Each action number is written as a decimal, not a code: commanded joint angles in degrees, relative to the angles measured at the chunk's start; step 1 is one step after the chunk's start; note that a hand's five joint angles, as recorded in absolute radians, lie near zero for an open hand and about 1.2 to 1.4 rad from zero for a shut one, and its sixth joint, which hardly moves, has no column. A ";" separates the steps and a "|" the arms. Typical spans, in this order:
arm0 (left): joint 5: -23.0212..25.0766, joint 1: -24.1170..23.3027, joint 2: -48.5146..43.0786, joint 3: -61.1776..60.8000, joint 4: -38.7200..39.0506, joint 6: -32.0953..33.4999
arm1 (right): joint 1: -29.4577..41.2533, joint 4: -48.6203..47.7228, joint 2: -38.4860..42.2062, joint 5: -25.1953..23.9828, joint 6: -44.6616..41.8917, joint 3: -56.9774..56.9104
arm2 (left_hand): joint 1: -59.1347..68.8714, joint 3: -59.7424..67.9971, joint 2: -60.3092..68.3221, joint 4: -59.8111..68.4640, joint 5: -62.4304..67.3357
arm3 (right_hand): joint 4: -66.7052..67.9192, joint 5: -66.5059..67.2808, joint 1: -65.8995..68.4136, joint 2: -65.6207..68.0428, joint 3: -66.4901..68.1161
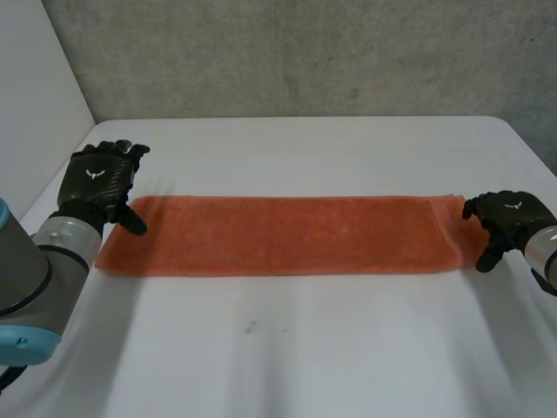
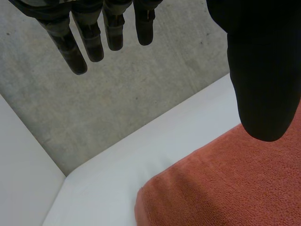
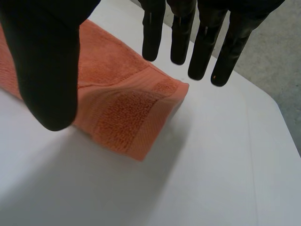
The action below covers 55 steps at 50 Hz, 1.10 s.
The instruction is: Fold the laundry
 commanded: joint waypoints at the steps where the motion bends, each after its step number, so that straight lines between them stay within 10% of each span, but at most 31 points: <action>1: 0.02 0.07 -0.19 -0.75 1.24 0.20 | -0.73 -6.28 5.06 -0.87 -0.27 -1.03 | -1.23 -2.47 -1.62 -1.76 -2.76 | 13.29 13.28 16.16 13.80 13.12; 10: 0.11 -0.11 -0.54 -1.10 1.24 0.20 | -1.52 -6.81 9.11 -0.96 -0.71 -3.22 | -1.23 -2.47 -1.62 -1.76 -2.76 | 16.82 16.81 19.70 17.33 16.66; 15: 0.11 -0.02 -0.54 -1.28 1.24 0.20 | -1.70 -6.89 10.69 0.01 -1.59 -4.72 | -1.23 -2.47 -1.62 -1.76 -2.76 | 59.92 59.91 62.79 60.43 59.75; 39: -0.15 -0.02 -0.10 -2.33 1.07 0.20 | -12.77 -6.54 10.51 12.84 -18.99 -15.88 | -1.23 -2.47 -1.62 -1.76 -2.76 | 60.00 59.99 62.87 60.51 59.83; 55: -0.07 1.30 0.07 -2.33 1.07 0.20 | 25.26 -6.98 7.26 6.43 -19.17 -22.03 | -1.23 -2.47 -1.62 -1.76 -2.76 | 60.00 59.99 62.87 60.51 59.83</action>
